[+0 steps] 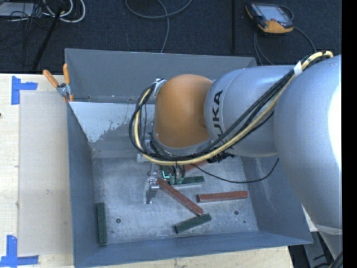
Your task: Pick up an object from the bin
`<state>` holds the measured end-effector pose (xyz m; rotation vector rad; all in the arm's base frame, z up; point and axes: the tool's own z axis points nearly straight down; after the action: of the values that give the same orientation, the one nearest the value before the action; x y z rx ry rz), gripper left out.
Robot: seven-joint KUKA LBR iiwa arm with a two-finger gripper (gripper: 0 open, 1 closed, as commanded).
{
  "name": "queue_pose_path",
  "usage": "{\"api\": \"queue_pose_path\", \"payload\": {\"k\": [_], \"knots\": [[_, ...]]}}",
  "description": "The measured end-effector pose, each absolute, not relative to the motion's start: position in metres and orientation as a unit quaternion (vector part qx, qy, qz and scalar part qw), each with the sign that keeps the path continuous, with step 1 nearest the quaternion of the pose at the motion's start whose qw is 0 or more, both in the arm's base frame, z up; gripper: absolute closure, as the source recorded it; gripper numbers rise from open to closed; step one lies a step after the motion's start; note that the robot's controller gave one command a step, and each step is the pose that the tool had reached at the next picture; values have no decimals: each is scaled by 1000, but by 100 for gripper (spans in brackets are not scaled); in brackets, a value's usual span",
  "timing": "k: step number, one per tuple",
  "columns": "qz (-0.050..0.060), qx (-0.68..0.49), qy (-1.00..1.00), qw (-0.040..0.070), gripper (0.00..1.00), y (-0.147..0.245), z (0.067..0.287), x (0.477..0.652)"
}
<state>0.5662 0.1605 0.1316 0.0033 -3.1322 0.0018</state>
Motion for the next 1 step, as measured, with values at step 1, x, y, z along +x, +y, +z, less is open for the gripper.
{"api": "queue_pose_path", "payload": {"k": [1], "knots": [[0, -1, -1000, 1, 0, 160, 136, 568]]}}
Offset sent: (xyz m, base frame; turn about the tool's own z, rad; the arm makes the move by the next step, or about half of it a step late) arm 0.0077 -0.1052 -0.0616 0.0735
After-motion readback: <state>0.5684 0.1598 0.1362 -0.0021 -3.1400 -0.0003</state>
